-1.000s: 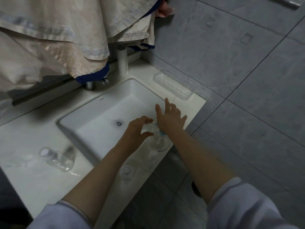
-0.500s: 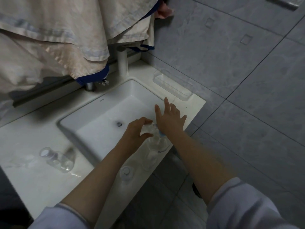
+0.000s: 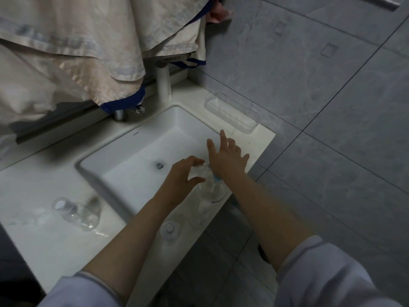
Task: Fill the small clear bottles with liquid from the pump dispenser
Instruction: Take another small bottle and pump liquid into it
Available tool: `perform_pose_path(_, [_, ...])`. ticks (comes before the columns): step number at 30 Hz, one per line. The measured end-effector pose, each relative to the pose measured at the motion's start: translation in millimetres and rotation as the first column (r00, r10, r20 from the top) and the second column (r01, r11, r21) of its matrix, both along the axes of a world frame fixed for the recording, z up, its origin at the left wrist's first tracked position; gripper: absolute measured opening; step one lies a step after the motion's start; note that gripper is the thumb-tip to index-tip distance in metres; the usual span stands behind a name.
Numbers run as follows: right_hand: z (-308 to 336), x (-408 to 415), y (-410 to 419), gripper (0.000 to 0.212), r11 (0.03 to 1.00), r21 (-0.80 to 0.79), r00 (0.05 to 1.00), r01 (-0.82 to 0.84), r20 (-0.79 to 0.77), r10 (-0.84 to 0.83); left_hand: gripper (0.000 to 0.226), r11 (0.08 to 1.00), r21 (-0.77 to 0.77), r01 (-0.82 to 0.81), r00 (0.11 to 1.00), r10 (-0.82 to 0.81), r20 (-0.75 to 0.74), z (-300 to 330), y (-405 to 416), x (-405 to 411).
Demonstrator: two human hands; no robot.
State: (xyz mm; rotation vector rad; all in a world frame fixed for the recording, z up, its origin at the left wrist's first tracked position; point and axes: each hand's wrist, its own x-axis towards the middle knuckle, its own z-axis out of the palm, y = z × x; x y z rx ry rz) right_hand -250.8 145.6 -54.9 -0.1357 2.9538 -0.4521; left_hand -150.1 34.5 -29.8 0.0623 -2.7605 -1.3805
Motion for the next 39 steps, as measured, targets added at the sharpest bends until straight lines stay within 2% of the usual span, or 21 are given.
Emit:
perform_pose_path(11, [6.7, -2.0, 1.1, 0.067, 1.0, -0.025, 0.998, -0.016, -0.064, 0.014, 0.044, 1.0, -0.004, 0.022, 0.999, -0.022, 0.042, 12.1, 0.1, 0.3])
perform_pose_path(15, [-0.2, 0.0, 0.7, 0.066, 1.0, 0.011, 1.0, -0.003, -0.017, 0.004, 0.069, 0.993, 0.121, 0.013, 0.991, -0.028, 0.131, 12.8, 2.6, 2.3])
perform_pose_path(19, [-0.7, 0.3, 1.0, 0.067, 1.0, 0.01, 1.0, -0.015, -0.014, 0.015, 0.042, 1.0, 0.015, 0.019, 0.998, -0.02, 0.059, 6.4, 0.2, 5.2])
perform_pose_path(25, [6.4, -4.1, 0.2, 0.067, 1.0, -0.022, 0.998, -0.02, -0.057, 0.018, 0.042, 0.999, -0.003, 0.035, 0.999, -0.035, 0.015, 7.7, -2.1, 0.9])
perform_pose_path(31, [-1.6, -0.6, -0.8, 0.064, 1.0, 0.003, 1.0, 0.02, 0.001, -0.02, 0.048, 0.996, -0.042, 0.08, 0.995, -0.077, 0.057, 3.7, -2.5, -3.3])
perform_pose_path(34, [-0.3, 1.1, -1.0, 0.064, 1.0, 0.005, 1.0, -0.009, 0.004, 0.009, 0.043, 0.996, -0.054, 0.064, 0.998, -0.063, 0.027, 0.5, -4.0, -2.3])
perform_pose_path(39, [9.4, -4.3, 1.9, 0.065, 0.999, -0.026, 0.997, -0.032, -0.065, 0.031, 0.04, 0.998, -0.049, 0.029, 0.999, -0.028, 0.034, -3.5, -4.1, -3.7])
